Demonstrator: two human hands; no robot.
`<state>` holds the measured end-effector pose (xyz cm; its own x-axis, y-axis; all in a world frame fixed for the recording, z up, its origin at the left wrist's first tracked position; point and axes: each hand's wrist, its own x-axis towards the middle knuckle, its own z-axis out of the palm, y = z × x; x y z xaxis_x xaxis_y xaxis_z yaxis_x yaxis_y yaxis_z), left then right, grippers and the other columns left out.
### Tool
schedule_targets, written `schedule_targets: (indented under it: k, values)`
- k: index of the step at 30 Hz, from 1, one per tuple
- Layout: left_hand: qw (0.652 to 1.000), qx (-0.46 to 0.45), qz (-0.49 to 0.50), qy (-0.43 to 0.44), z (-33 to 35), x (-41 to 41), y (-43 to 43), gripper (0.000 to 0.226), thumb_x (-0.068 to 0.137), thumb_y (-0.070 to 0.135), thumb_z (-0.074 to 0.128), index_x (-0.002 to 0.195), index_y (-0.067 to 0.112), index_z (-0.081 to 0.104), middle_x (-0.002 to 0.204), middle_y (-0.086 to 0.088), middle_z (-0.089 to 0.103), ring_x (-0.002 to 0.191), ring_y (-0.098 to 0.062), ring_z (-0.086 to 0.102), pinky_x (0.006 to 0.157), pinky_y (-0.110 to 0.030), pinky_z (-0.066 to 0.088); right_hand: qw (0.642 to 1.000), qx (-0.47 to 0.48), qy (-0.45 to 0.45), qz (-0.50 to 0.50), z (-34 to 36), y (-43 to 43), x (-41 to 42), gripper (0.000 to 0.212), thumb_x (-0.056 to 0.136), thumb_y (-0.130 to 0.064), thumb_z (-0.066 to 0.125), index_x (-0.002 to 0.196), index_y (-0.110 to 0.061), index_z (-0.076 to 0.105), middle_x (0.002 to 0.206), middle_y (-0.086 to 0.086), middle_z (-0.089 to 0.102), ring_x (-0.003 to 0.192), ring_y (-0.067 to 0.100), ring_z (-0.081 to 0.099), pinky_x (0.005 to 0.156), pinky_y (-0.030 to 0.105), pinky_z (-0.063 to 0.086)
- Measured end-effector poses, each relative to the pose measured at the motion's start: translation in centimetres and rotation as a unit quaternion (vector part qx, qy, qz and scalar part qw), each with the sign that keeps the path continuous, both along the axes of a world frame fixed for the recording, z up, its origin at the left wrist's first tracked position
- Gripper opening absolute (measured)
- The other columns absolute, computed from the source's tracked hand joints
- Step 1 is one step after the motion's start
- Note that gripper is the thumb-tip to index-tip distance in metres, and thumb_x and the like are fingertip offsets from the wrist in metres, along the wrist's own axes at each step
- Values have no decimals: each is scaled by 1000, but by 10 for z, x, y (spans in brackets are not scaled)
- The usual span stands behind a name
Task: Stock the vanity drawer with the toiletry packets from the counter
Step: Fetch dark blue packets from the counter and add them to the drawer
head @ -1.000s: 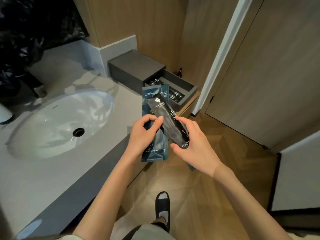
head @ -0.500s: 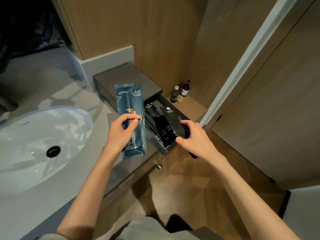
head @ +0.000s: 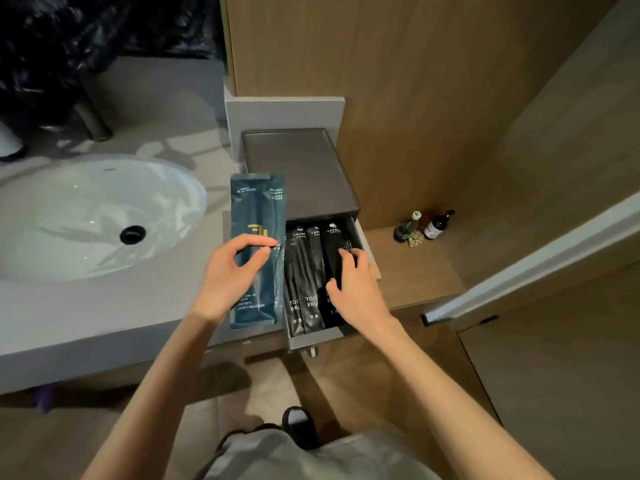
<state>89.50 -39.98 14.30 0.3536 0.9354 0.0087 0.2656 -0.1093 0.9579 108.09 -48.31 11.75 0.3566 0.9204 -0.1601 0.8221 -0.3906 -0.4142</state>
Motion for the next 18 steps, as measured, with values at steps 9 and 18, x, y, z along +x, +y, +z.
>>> schedule_targets:
  k: [9, 18]
  values:
    - [997, 2, 77, 9, 0, -9, -27, 15, 90, 6, 58, 94, 17, 68, 97, 19, 64, 91, 25, 52, 80, 7, 33, 986, -62, -108, 111, -14, 6, 12, 66, 98, -30, 46, 152, -8, 14, 156, 21, 17, 137, 38, 31, 106, 41, 40]
    - [997, -18, 71, 13, 7, -20, -40, 22, 91, 10, 58, 90, 30, 68, 102, 18, 66, 104, 11, 54, 88, -3, 36, 971, -64, -164, 158, -22, -4, 12, 67, 98, -24, 45, 153, -10, 10, 161, 17, 0, 149, 32, -1, 120, 40, 17]
